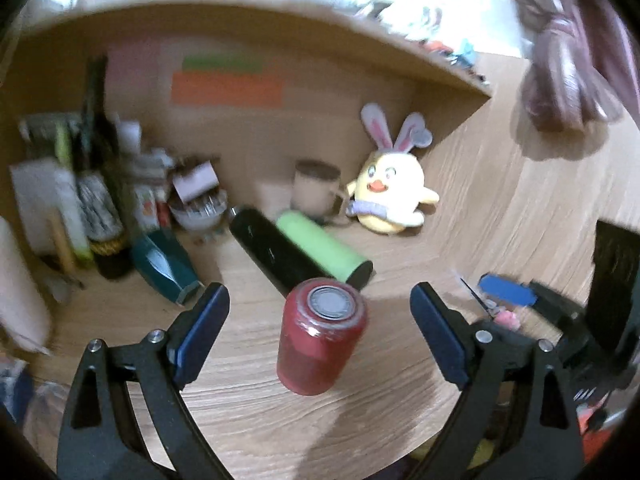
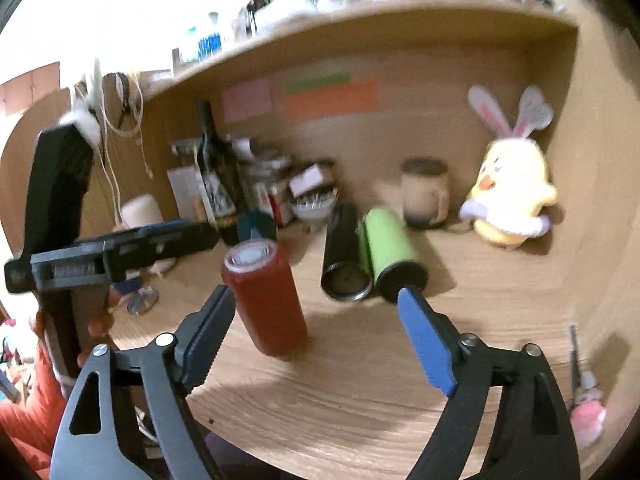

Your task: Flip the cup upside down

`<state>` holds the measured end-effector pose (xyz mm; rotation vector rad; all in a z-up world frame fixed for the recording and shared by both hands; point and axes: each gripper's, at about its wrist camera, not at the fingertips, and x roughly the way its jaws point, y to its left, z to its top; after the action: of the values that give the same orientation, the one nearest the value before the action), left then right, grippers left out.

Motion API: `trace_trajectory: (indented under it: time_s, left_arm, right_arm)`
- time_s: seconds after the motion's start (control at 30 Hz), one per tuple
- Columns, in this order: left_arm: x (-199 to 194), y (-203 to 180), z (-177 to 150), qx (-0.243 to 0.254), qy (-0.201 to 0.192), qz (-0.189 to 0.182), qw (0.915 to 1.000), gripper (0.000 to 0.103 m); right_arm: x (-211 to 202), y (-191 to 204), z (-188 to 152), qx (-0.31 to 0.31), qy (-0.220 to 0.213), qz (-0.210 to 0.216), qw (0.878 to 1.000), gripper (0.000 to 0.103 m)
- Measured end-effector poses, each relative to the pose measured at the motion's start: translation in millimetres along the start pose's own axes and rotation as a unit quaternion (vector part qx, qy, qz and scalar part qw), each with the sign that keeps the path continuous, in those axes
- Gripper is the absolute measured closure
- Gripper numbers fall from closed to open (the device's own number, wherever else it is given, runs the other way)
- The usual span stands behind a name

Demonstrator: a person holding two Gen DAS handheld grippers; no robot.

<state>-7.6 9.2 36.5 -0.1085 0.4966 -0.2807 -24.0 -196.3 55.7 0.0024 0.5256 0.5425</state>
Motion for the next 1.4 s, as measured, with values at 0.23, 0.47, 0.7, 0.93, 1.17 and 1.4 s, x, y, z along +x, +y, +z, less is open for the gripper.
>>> trace_trajectory:
  time_s: [0.23,0.47,0.7,0.93,1.17,1.4]
  left_arm:
    - [-64.5,-45.4,-21.6,0.044,-0.087,0.072,0.9926,0.001]
    - [-102.1,-72.2,-42.7,0.038,-0.112,0.089,0.9891,0.000]
    - [-119.7,-79.1,-52.5,0.030,-0.125,0.103,0.9864,0.000]
    - [-119.0,-73.8,-52.5,0.024,-0.124,0.100,0.9870,0.000]
    - [-113.4,-72.1,-50.5,0.024,-0.120,0.104,0.9869,0.000]
    - [-112.3,-71.8,-49.8,0.026,-0.120,0.106,0.9868,0.000]
  right_arm:
    - [-63.0,12.5,1.5,-0.014,-0.075,-0.036,0.996,0.000]
    - [-97.8,19.8,-6.4,-0.003,-0.098,-0.050,0.994,0.000]
    - [-110.0,23.2,-7.6,0.014,-0.107,-0.039,0.993,0.000]
    - [-108.3,28.9,-8.1,0.005,-0.107,-0.044,0.993,0.000]
    - [-102.6,26.3,-11.7,0.002,-0.098,-0.044,0.994,0.000]
    - [-99.9,21.5,-13.9,0.008,-0.092,-0.040,0.995,0.000]
